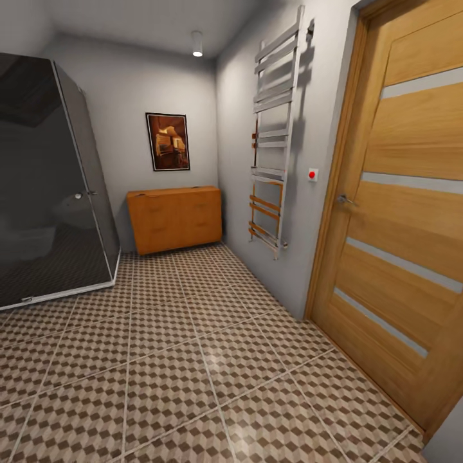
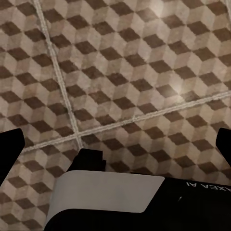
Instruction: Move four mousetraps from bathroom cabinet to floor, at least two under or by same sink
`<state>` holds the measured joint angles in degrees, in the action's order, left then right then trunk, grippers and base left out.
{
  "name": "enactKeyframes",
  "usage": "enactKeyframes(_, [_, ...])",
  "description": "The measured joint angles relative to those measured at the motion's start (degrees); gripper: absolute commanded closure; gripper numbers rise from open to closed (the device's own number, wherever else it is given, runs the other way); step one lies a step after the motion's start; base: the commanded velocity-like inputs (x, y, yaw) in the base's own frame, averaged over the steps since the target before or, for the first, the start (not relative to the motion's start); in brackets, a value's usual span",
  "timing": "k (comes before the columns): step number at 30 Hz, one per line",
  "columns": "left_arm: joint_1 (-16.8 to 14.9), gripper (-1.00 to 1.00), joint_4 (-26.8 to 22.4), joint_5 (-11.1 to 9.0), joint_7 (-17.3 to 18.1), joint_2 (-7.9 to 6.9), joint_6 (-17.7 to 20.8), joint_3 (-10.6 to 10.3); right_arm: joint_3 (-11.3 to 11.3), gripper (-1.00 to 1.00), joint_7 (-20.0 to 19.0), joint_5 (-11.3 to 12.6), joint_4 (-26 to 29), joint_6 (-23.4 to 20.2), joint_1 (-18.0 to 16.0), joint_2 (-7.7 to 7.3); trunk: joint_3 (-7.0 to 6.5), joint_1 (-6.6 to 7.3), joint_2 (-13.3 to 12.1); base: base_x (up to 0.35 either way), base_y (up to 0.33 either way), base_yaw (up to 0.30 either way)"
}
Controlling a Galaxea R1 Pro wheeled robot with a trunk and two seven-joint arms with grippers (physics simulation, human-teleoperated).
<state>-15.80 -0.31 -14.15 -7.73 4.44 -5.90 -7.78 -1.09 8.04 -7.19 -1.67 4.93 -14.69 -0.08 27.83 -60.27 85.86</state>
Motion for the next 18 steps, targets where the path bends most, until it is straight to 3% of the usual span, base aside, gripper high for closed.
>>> enactKeyframes(9, [0.0, -1.0, -0.01, 0.05, 0.0, 0.02, 0.02, 0.01, 0.01, -1.0, -0.02, -0.12, 0.0, 0.14, 0.0, 0.03, 0.0, 0.0, 0.0, 0.0, 0.0, 0.036])
enactKeyframes(18, [0.02, -1.0, -0.02, 0.05, 0.0, 0.07, 0.02, 0.0, 0.0, -1.0, 0.06, -0.13, 0.0, 0.24, -0.01, -0.09, 0.0, 0.0, 0.0, 0.0, 0.0, 0.238])
